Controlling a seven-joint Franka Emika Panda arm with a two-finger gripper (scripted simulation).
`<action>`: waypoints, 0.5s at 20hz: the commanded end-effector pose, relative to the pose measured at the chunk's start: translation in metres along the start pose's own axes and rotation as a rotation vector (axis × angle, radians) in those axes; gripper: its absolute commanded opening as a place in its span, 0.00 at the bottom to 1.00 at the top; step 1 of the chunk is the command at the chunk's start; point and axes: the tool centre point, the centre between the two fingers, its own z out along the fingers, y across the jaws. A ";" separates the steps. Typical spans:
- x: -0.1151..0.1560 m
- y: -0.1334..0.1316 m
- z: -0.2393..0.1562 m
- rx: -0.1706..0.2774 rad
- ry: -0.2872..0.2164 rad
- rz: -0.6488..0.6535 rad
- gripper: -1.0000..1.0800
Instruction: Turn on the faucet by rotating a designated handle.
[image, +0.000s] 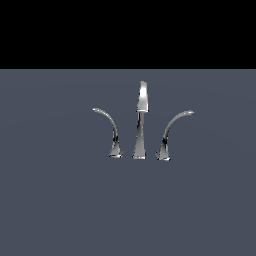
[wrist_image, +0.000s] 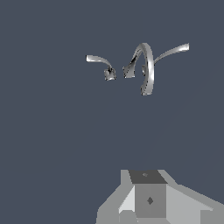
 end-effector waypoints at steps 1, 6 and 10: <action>0.005 -0.009 0.010 0.001 0.000 0.057 0.00; 0.017 -0.027 0.031 0.003 0.001 0.171 0.00; 0.028 -0.040 0.047 0.005 0.002 0.262 0.00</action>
